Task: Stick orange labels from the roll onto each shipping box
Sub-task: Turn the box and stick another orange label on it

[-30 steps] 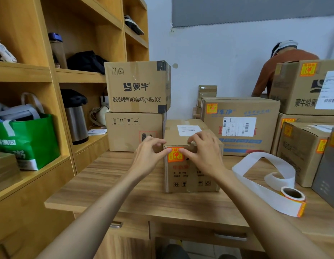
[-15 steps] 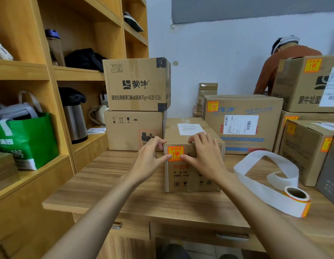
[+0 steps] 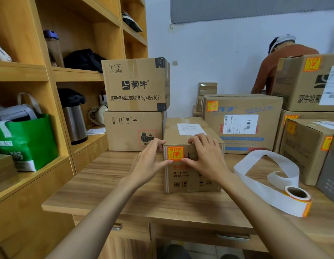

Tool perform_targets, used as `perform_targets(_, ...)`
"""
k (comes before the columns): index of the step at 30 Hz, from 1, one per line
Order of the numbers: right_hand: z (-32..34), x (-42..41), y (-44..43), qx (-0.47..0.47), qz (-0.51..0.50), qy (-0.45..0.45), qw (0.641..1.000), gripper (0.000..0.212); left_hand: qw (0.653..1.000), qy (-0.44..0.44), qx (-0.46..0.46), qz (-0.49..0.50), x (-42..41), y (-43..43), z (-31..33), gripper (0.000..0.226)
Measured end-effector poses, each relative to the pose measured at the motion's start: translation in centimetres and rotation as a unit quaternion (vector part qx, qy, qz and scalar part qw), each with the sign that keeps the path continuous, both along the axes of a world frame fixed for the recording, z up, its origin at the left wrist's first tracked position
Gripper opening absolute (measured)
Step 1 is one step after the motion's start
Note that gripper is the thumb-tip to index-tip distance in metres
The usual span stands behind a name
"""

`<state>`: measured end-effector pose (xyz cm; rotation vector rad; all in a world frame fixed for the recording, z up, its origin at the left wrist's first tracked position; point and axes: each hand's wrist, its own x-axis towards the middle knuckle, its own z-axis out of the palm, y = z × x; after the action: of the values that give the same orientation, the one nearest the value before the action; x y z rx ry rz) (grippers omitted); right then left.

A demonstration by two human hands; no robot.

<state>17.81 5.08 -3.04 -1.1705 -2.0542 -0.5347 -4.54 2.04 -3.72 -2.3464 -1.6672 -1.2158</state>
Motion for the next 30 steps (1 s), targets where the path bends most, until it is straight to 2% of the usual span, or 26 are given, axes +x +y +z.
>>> perform_targets(4,0.1,0.1,0.2,-0.001,0.002,-0.003,1.0,0.055,1.0,-0.008,-0.003,-0.011,-0.1,0.2,0.2,0.046)
perform_targets(7,0.8,0.0,0.1,-0.014,0.017,0.032,0.999,0.044,0.999,-0.039,0.0,-0.022,-0.4,0.6,0.5,0.023)
perform_targets(10,1.4,-0.3,0.1,-0.021,0.008,0.023,0.999,0.039,0.999,-0.037,0.012,-0.013,-0.3,0.7,1.1,0.024)
perform_targets(13,1.8,0.0,0.0,-0.047,0.025,0.024,0.998,0.042,0.999,-0.031,0.017,-0.016,-0.3,0.7,1.3,0.02)
perform_targets(17,2.6,2.5,-0.6,-0.052,0.033,0.071,0.996,0.059,0.999,-0.018,0.02,-0.018,-1.3,0.6,1.3,0.016)
perform_targets(22,3.1,5.6,-1.3,-0.16,0.06,0.034,0.985,0.058,1.0,0.001,0.018,-0.015,-3.6,0.0,1.8,0.014)
perform_targets(26,2.1,3.9,-2.3,-0.093,0.049,-0.01,0.994,0.05,1.0,-0.008,0.011,-0.019,-5.6,-0.5,1.9,0.018)
perform_targets(28,1.8,2.1,-2.9,-0.055,0.037,-0.007,0.998,0.045,1.0,-0.017,0.011,-0.022,-6.7,-0.7,2.0,0.013)
perform_targets(30,1.6,0.4,-3.4,-0.046,0.042,0.015,0.998,0.041,1.0,-0.022,0.02,-0.011,-7.9,-0.9,1.8,0.022)
